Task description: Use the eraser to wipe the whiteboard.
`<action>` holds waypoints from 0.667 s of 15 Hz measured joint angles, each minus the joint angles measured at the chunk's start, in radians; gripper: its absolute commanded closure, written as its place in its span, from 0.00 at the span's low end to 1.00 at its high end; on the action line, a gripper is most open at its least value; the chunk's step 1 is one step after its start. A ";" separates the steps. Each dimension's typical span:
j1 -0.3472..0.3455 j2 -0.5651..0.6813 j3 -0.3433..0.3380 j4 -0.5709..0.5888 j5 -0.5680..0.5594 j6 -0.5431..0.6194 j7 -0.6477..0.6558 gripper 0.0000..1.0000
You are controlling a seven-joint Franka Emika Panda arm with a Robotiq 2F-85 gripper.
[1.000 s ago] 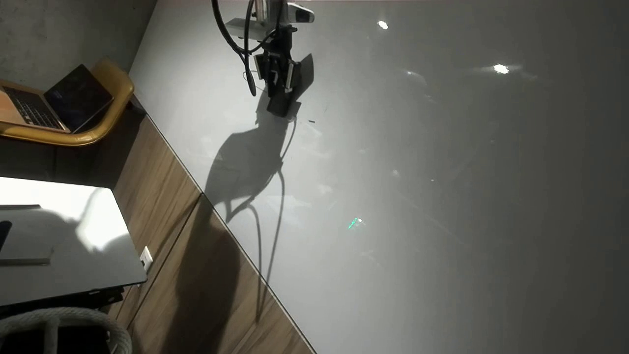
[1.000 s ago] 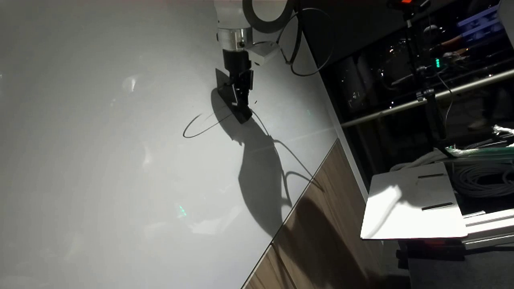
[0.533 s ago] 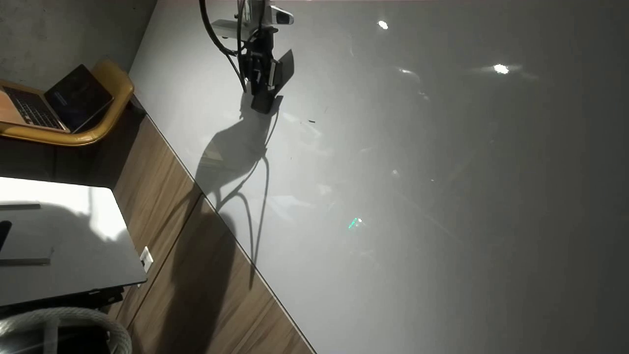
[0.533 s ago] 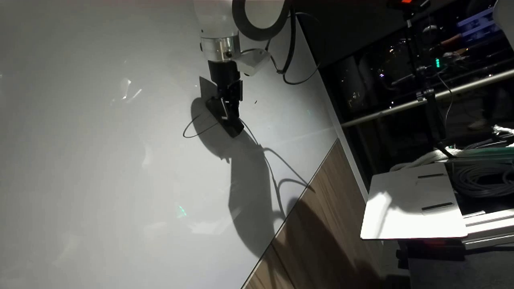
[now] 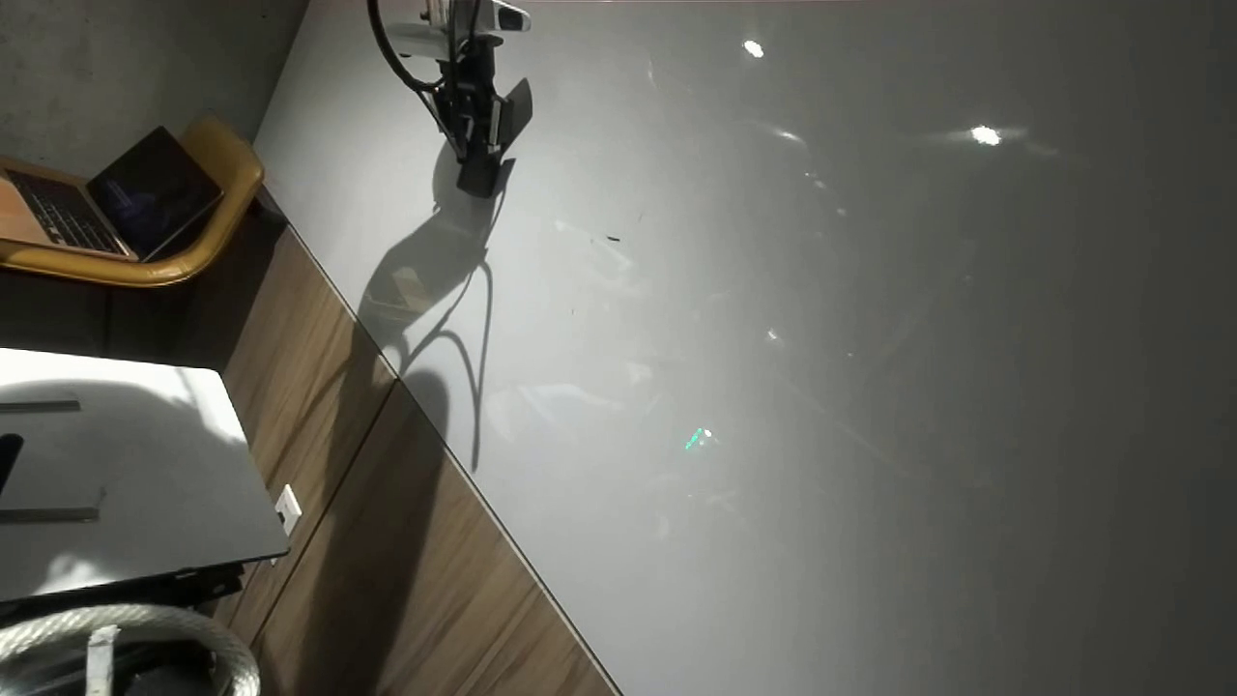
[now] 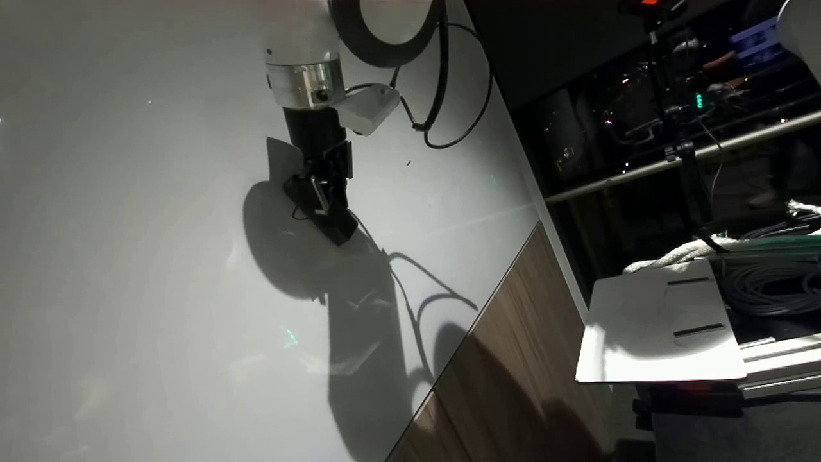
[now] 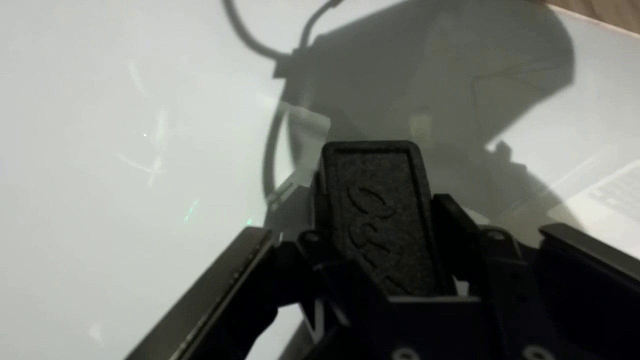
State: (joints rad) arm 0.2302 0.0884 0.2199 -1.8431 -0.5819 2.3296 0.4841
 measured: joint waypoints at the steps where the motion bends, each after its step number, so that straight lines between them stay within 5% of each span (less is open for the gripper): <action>1: 0.023 0.022 0.005 0.024 -0.010 -0.007 0.011 0.72; 10: 0.140 0.162 0.005 0.181 -0.031 -0.092 0.028 0.72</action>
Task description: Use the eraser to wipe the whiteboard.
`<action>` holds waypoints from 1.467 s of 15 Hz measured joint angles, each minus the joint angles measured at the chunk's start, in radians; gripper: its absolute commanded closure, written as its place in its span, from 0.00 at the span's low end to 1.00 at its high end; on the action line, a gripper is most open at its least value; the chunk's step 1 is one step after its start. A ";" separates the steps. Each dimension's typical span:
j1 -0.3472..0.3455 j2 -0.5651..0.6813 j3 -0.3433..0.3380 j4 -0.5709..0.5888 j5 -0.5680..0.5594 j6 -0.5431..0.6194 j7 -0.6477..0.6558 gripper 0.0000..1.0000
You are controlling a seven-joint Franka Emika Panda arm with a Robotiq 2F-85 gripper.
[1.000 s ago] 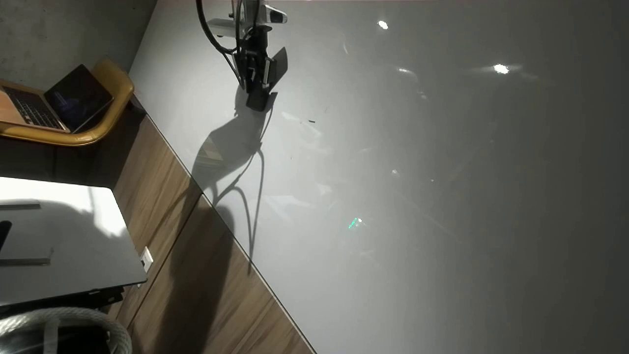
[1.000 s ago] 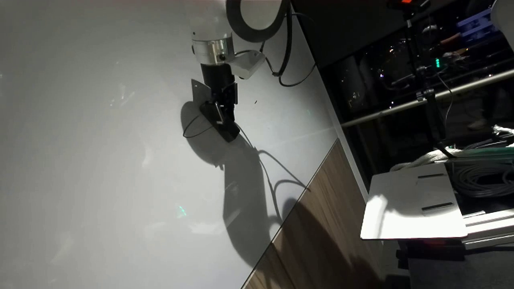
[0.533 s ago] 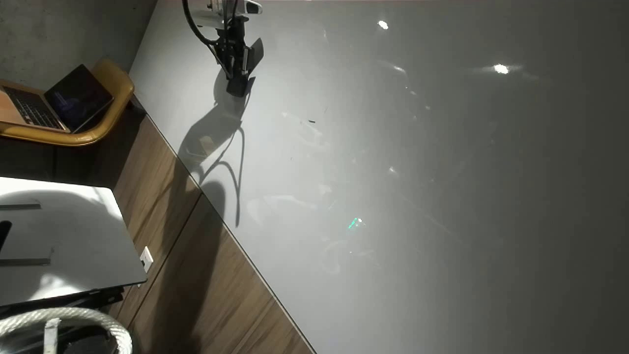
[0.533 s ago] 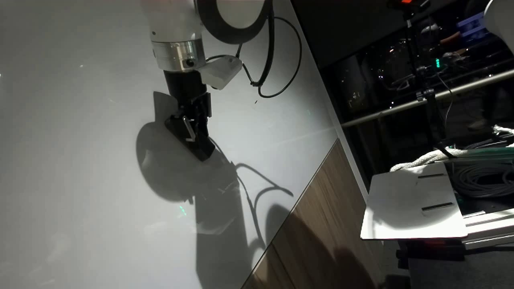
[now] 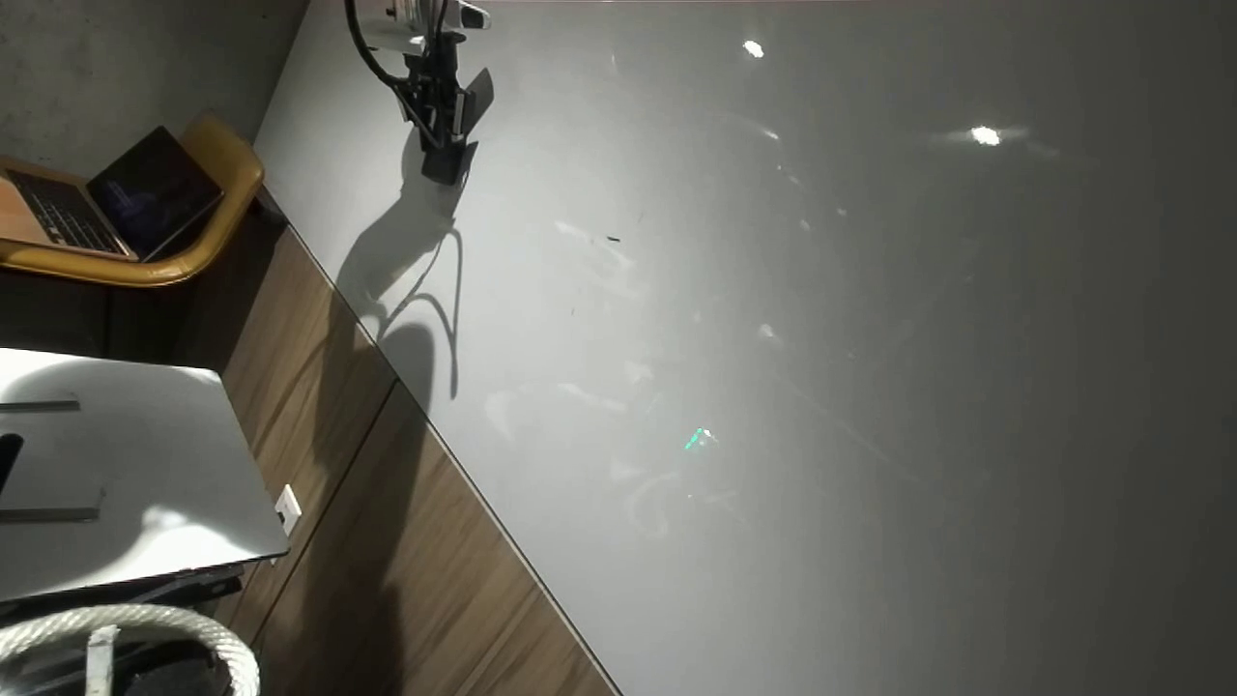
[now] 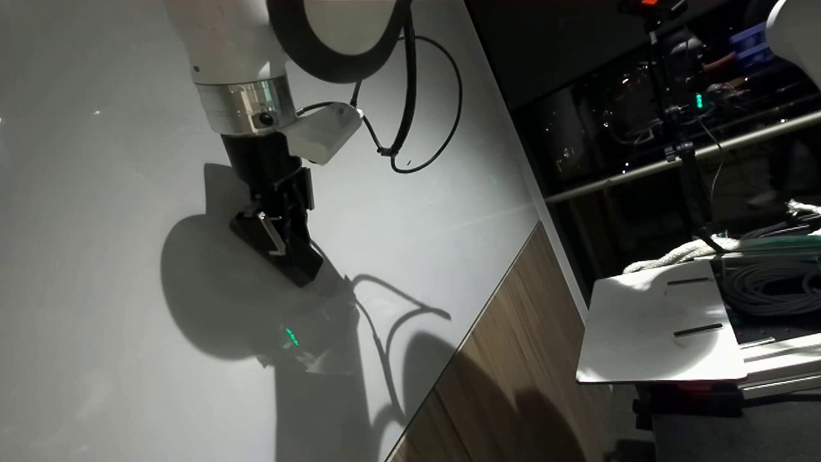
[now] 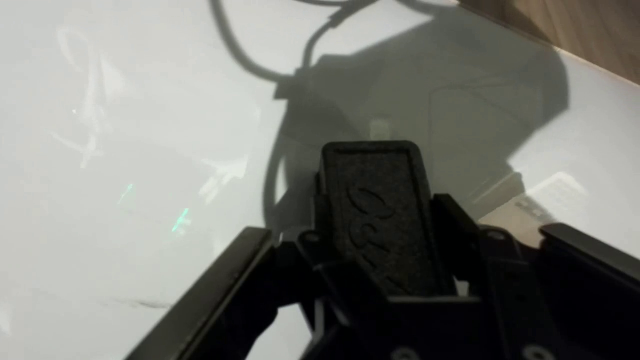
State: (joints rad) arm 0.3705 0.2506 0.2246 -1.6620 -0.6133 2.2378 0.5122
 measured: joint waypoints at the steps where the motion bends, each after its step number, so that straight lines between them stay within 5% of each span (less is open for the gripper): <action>1: 0.007 0.008 -0.001 0.003 -0.004 0.000 0.000 0.72; 11: 0.012 -0.012 -0.038 -0.028 -0.023 -0.011 -0.027 0.72; 22: -0.209 -0.283 -0.126 -0.243 -0.006 0.014 -0.138 0.72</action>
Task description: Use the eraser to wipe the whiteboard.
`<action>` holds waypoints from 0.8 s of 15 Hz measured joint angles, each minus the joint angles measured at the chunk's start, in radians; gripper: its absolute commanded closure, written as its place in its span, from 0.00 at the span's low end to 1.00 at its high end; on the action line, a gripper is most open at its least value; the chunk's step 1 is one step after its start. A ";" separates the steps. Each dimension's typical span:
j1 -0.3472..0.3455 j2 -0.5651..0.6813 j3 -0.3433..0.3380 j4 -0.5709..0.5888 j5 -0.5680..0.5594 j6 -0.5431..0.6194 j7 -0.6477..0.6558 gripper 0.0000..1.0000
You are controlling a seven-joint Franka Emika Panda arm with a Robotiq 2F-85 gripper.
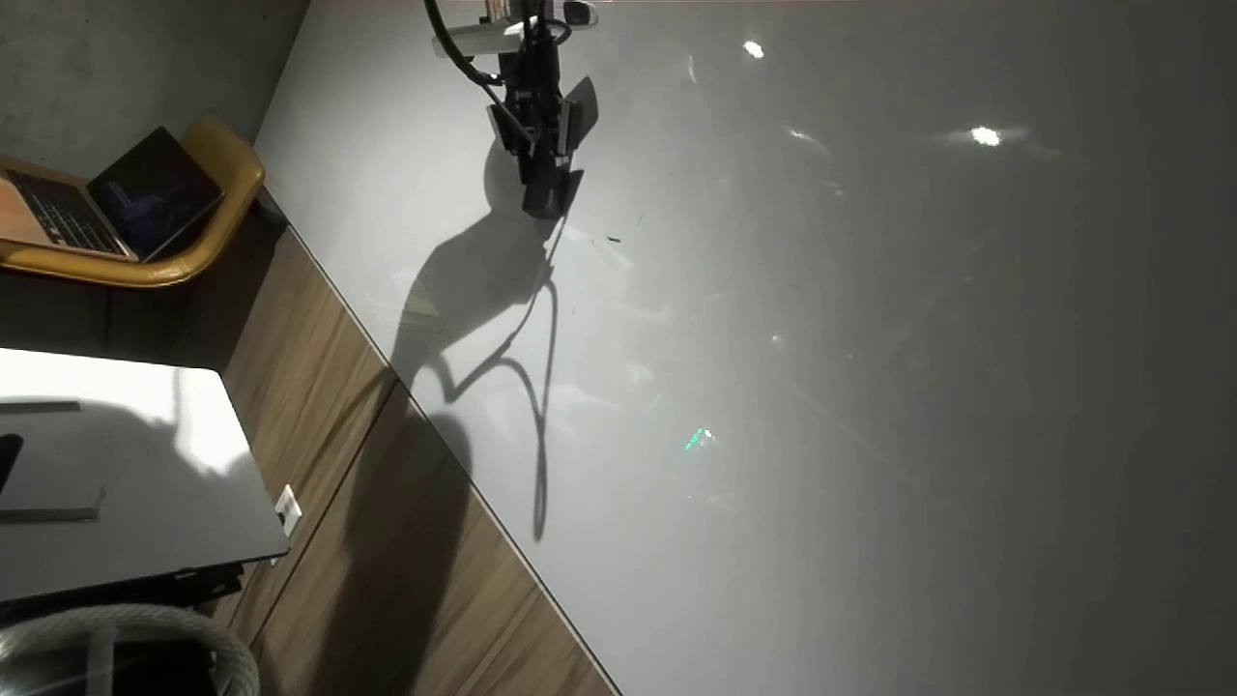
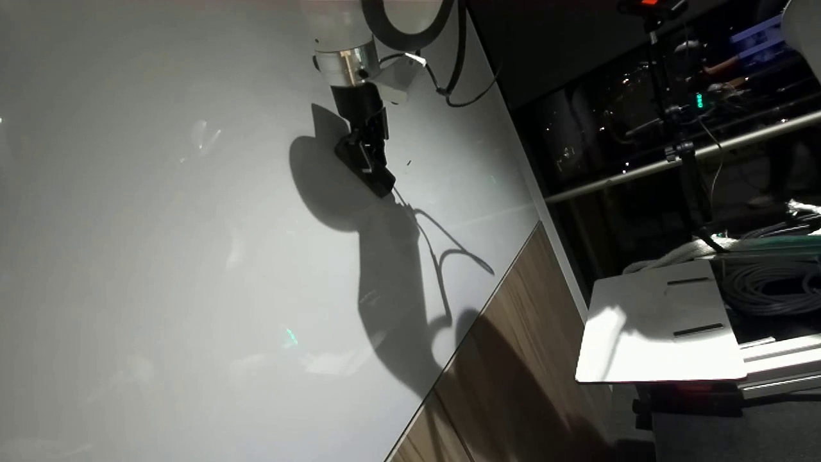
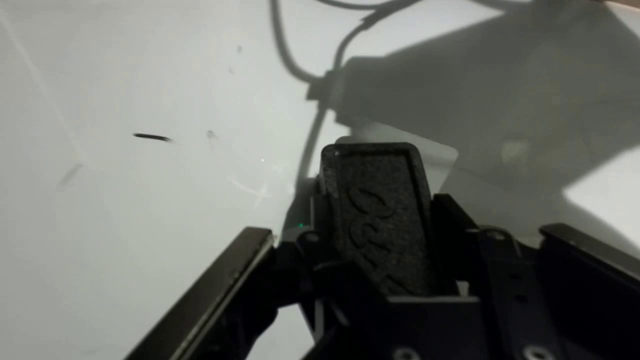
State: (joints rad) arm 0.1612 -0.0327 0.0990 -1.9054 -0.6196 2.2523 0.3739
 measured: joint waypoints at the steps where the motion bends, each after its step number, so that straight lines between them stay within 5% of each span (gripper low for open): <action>1: -0.022 -0.015 -0.011 -0.013 0.001 0.009 -0.012 0.72; 12: -0.212 -0.063 -0.129 -0.067 0.035 0.119 -0.121 0.72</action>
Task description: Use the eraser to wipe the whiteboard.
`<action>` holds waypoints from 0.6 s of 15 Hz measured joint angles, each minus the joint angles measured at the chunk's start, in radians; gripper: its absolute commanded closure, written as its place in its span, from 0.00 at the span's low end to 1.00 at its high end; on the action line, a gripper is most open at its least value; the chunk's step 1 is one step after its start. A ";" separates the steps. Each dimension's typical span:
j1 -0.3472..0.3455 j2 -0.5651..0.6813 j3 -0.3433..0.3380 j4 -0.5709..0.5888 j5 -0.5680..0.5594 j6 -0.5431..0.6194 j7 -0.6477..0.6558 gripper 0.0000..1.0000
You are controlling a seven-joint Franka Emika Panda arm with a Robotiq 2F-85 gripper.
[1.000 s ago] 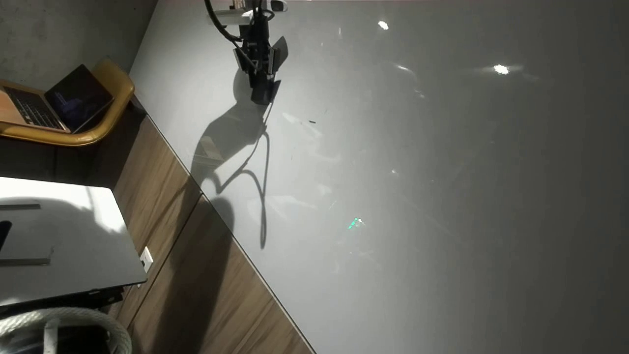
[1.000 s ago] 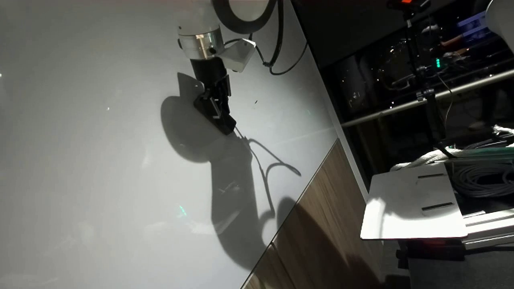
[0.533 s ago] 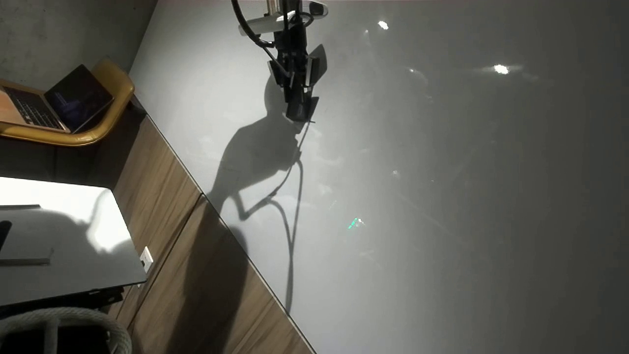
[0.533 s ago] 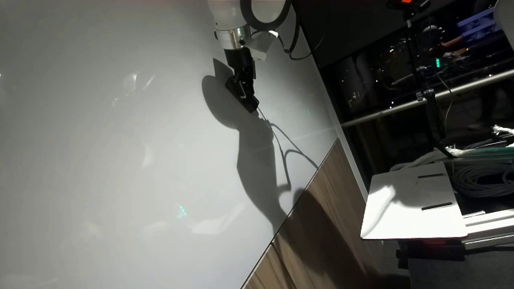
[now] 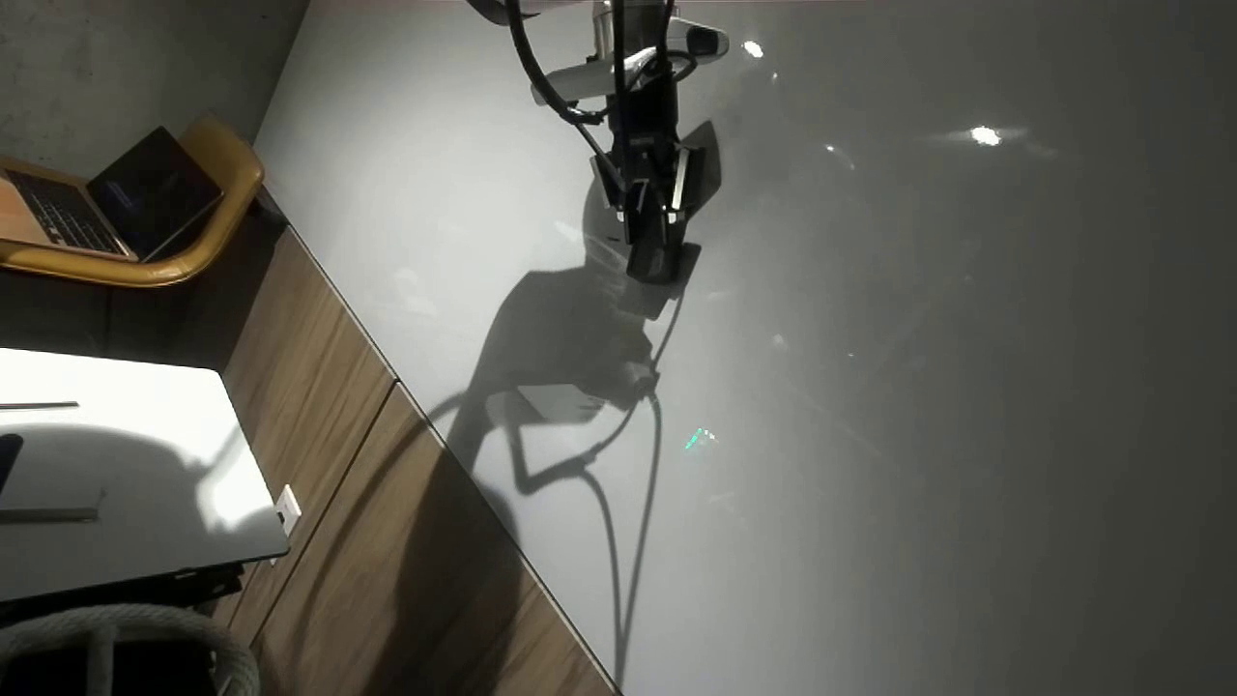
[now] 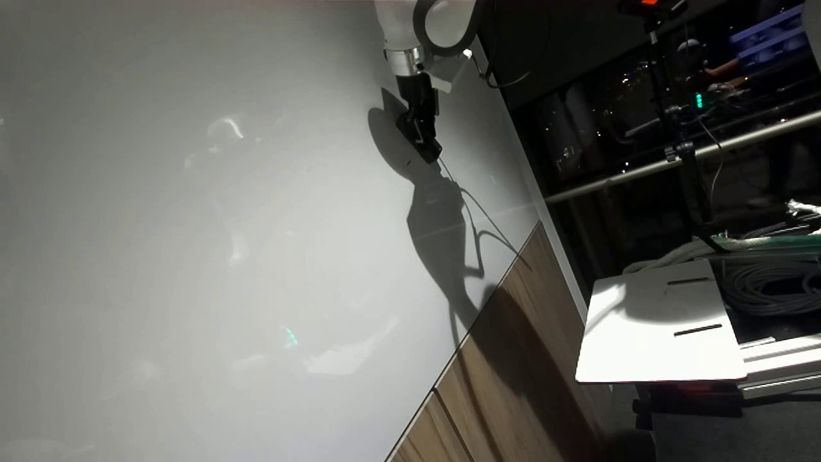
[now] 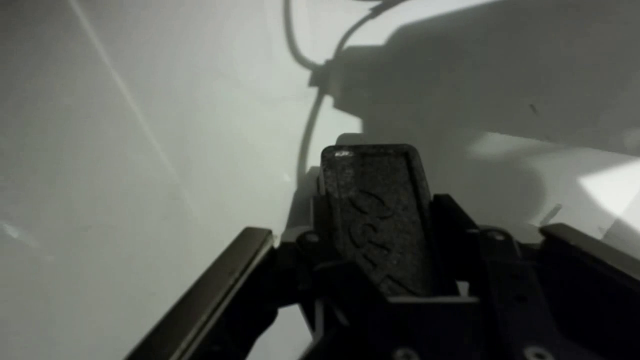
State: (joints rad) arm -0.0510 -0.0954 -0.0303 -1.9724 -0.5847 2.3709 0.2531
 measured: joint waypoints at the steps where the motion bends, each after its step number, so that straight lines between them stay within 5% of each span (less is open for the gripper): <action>1: -0.007 0.001 -0.004 -0.003 0.002 0.008 -0.001 0.72; 9: 0.013 0.002 0.041 -0.016 0.038 0.008 0.032 0.72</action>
State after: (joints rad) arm -0.0382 -0.0934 0.0110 -1.9881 -0.5468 2.3786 0.2850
